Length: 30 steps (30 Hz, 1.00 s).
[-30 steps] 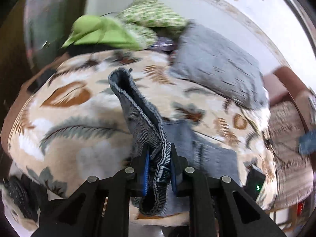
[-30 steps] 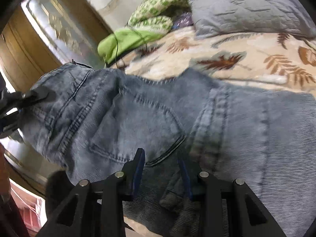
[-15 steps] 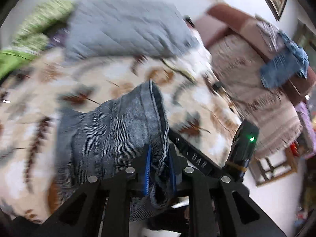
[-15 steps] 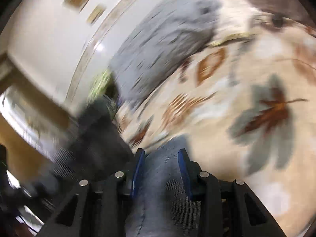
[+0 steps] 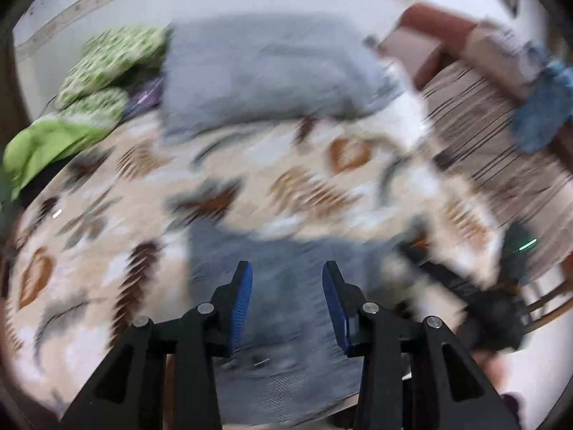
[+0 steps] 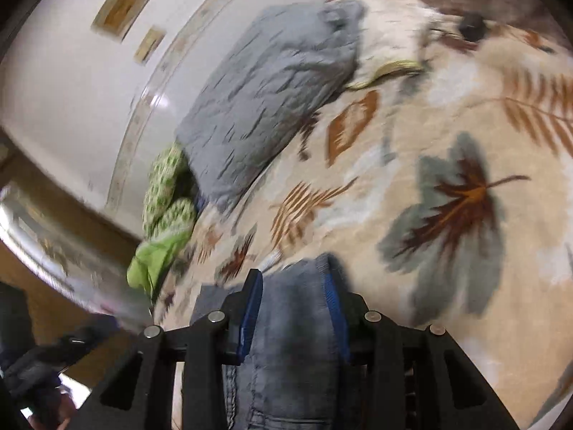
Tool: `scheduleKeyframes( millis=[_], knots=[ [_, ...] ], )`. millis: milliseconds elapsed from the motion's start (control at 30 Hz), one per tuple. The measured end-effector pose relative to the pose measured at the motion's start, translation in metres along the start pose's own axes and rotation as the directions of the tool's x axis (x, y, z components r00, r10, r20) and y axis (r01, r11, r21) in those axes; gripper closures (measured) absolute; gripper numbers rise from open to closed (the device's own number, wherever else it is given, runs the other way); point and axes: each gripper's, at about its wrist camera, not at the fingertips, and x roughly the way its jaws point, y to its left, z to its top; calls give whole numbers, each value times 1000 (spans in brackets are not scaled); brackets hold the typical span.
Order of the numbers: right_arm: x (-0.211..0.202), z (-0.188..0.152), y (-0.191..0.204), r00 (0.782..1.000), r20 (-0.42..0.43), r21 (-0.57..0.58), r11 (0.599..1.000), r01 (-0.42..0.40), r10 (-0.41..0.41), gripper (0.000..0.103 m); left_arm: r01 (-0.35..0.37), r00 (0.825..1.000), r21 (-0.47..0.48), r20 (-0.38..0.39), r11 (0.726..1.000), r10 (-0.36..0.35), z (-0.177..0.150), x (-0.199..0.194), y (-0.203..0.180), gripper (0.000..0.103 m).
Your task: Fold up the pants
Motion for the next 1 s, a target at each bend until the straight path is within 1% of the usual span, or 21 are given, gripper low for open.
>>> scheduleKeyframes(
  millis=[33,100,167,200,267,300,367,433,467,500,567,667,733,800,933,1000],
  knots=[
    [3,-3,7,1000,-10,-27,1000,-1,1,63,-27,999,-9,-37,1000,27,-10,9,9,62],
    [8,-12,20,999,-35,-91,996,-1,-3,63,-61,994,-30,-88,998,58,-27,23,27,62],
    [15,-21,35,998,-52,-164,986,12,-21,63,-82,990,-52,-116,995,76,-41,32,41,62],
    [18,-27,42,998,-58,-204,979,21,-34,63,-90,988,-62,-133,994,81,-48,37,46,62],
    [27,-37,53,995,-76,-273,961,42,-65,63,-78,986,-69,-155,995,66,-60,44,53,61],
    [31,-40,55,993,-90,-285,957,47,-75,63,-75,986,-66,-153,995,64,-64,45,53,60],
    [50,-47,52,979,-152,-290,953,87,-136,63,-86,985,-57,-155,995,76,-68,53,53,53],
    [60,-50,45,968,-187,-279,954,112,-168,62,-89,981,-56,-180,994,78,-71,64,54,51],
    [61,-51,46,967,-186,-287,951,117,-176,63,-88,979,-55,-187,995,77,-73,69,55,51],
    [61,-52,46,967,-182,-296,947,121,-180,63,-88,979,-56,-187,995,76,-75,72,57,49],
    [61,-53,46,966,-180,-307,944,122,-184,63,-101,980,-69,-177,992,88,-76,75,59,38],
    [61,-55,44,967,-176,-317,941,120,-183,63,-102,984,-79,-156,992,89,-79,77,62,35],
    [62,-55,44,968,-167,-326,937,127,-190,63,-116,985,-83,-135,990,104,-83,78,62,32],
    [64,-58,49,966,-149,-353,924,146,-210,63,-124,986,-70,-119,990,115,-85,76,61,32],
    [65,-64,57,961,-114,-404,896,186,-251,63,-139,984,-57,-123,989,131,-83,64,59,33],
    [60,-64,57,961,-108,-394,898,194,-255,63,-141,986,-33,-98,989,137,-81,50,55,33]
  ],
)
